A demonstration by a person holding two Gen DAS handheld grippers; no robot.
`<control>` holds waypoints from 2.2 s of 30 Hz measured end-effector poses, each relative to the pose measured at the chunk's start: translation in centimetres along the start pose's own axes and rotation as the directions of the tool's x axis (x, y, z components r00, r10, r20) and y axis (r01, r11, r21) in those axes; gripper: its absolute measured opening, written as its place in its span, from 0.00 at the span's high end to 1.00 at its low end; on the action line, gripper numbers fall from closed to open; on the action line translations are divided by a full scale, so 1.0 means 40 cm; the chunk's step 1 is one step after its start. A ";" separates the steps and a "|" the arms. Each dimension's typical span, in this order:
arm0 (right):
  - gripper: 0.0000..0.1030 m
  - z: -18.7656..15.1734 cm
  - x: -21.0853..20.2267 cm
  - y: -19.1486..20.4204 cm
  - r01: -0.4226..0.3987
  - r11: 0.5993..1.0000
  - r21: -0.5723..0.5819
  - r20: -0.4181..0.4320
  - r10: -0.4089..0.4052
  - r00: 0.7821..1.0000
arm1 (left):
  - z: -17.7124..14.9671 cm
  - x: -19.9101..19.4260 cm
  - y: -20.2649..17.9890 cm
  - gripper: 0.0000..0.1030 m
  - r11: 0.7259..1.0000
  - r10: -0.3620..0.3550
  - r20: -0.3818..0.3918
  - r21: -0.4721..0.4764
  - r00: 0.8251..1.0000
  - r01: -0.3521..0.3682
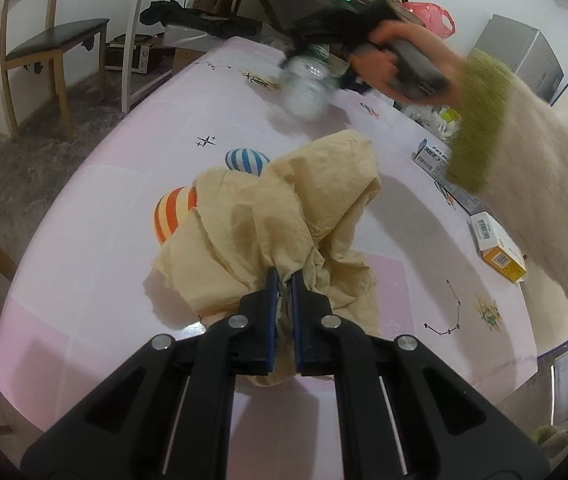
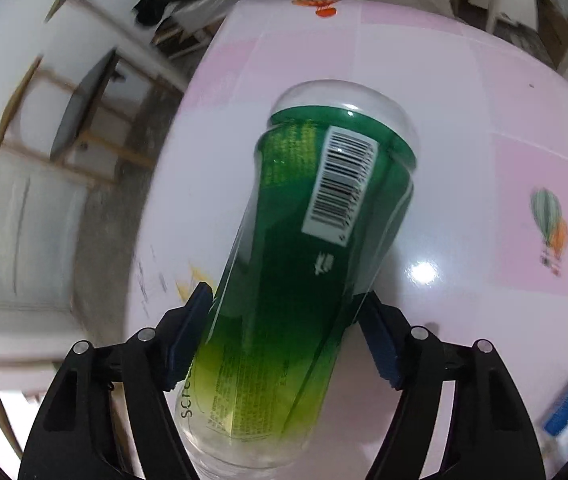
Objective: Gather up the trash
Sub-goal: 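Carry the tan paper and green bottle to the blue wastebasket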
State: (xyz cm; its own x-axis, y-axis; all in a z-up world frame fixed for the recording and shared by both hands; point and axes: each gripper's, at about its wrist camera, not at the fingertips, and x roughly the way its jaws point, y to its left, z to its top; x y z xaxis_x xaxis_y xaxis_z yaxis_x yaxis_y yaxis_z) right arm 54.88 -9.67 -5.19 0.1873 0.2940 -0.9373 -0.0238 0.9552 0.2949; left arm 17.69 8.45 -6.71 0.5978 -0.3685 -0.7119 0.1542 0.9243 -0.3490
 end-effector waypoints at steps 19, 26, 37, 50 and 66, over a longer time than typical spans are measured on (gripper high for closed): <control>0.20 -0.744 -0.298 -0.212 0.047 0.989 -0.142 0.146 -0.026 0.989 | -0.060 0.010 -0.143 0.95 0.994 -0.006 -0.018 0.105 1.000 0.008; 0.24 -0.822 -0.303 -0.264 -0.042 0.998 -0.051 0.161 0.050 0.986 | -0.078 0.008 -0.179 0.96 0.992 0.000 -0.025 0.129 1.000 0.003; 0.34 -0.876 -0.382 -0.300 -0.161 0.987 -0.022 0.292 0.160 0.943 | -0.054 -0.066 -0.246 0.98 0.989 -0.036 0.002 0.145 0.999 0.035; 0.34 -1.168 -0.708 -0.655 -0.236 0.930 0.283 0.623 0.009 0.783 | 0.040 -0.108 -0.691 0.98 0.821 -0.413 -0.079 0.399 0.907 0.409; 0.34 -1.557 -0.571 -1.135 -0.380 0.498 0.780 0.546 -0.244 0.801 | -0.101 0.432 -1.333 0.97 0.738 -0.318 -0.646 0.291 0.694 0.609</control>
State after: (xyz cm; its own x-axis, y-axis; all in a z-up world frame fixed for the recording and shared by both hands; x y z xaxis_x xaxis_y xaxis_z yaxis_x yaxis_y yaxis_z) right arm -9.46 -57.71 -8.74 0.6922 -0.0157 -0.7216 0.6828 0.3382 0.6476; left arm 16.64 -47.62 -2.86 -0.1425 -0.6135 -0.7768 0.7064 0.4867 -0.5139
